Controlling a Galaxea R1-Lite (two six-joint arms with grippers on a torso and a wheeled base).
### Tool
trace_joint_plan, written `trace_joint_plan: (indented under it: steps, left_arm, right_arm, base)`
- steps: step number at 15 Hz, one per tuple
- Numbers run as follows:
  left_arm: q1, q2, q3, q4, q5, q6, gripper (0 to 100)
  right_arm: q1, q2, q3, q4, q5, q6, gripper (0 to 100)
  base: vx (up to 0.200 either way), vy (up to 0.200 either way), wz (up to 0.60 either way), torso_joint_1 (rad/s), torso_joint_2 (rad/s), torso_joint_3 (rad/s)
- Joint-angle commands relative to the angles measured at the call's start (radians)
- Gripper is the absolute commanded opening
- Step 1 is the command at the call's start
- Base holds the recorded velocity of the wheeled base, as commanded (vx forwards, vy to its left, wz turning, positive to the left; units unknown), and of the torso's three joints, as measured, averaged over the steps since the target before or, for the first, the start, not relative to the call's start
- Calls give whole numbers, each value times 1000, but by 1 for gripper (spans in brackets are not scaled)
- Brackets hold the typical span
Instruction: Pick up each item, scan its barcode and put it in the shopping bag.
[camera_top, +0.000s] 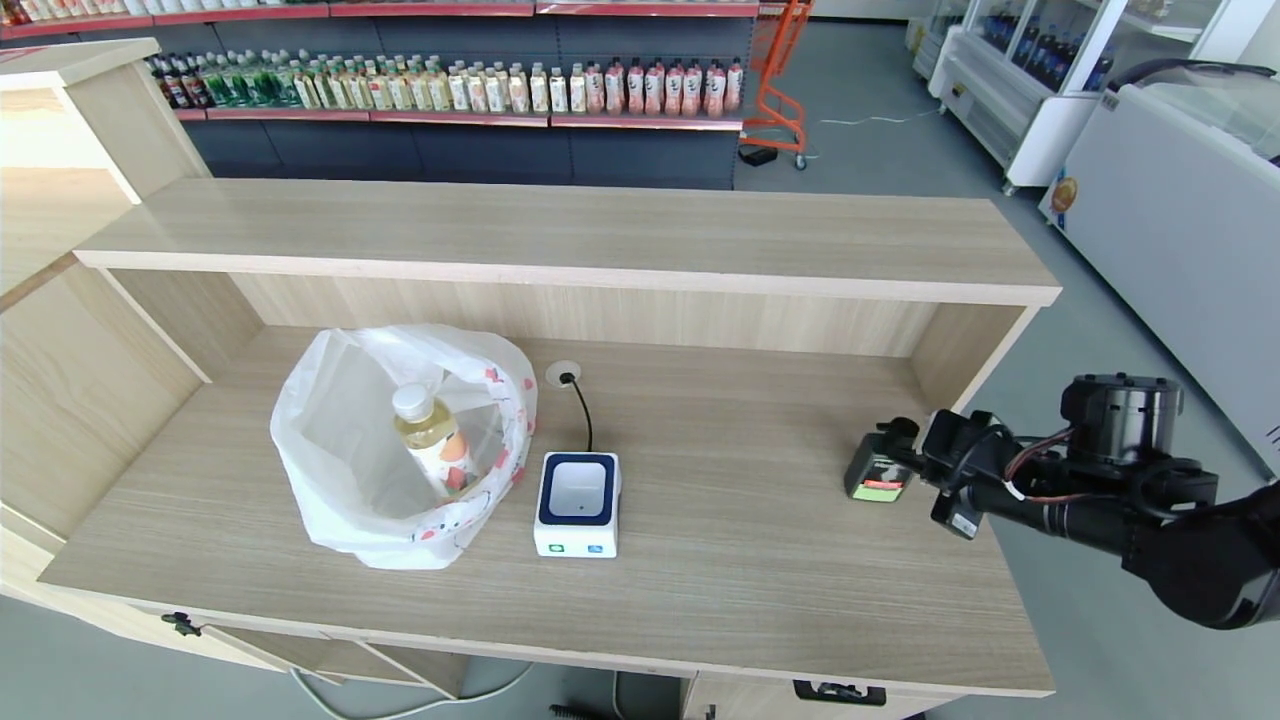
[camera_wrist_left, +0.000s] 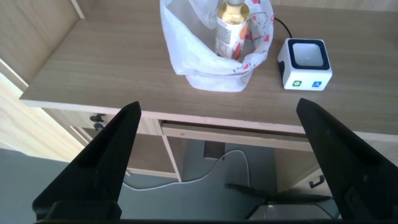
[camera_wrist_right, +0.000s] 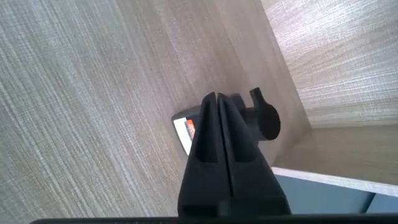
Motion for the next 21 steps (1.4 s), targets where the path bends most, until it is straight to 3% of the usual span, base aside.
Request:
trace_joint_plan:
  steps: [1, 3, 7, 8, 15, 20, 21]
  left_arm:
    - [0, 0, 0, 0, 1, 0, 100]
    - [0, 0, 0, 0, 1, 0, 100]
    - [0, 0, 0, 0, 1, 0, 100]
    - [0, 0, 0, 0, 1, 0, 100]
    - [0, 0, 0, 0, 1, 0, 100]
    - [0, 0, 0, 0, 1, 0, 100]
    - [0, 0, 0, 0, 1, 0, 100]
  right_arm:
    - [-3, -27, -2, -2, 5, 6, 0]
    - [-23, -66, -1, -2, 5, 51, 0]
    - [-167, -158, 21, 70, 6, 149, 0]
    - [-176, -160, 19, 71, 8, 164, 100]
    - [-238, -60, -7, 236, 0, 210, 100]
    - [-209, 102, -123, 265, 0, 210, 100]
    - [-187, 167, -196, 266, 0, 212, 100]
  base:
    - [0, 0, 0, 0, 0, 0]
    - [0, 0, 0, 0, 0, 0]
    - [0, 0, 0, 0, 0, 0]
    - [0, 0, 0, 0, 0, 0]
    - [0, 0, 0, 0, 0, 0]
    - [0, 0, 0, 0, 0, 0]
    - [0, 0, 0, 0, 0, 0]
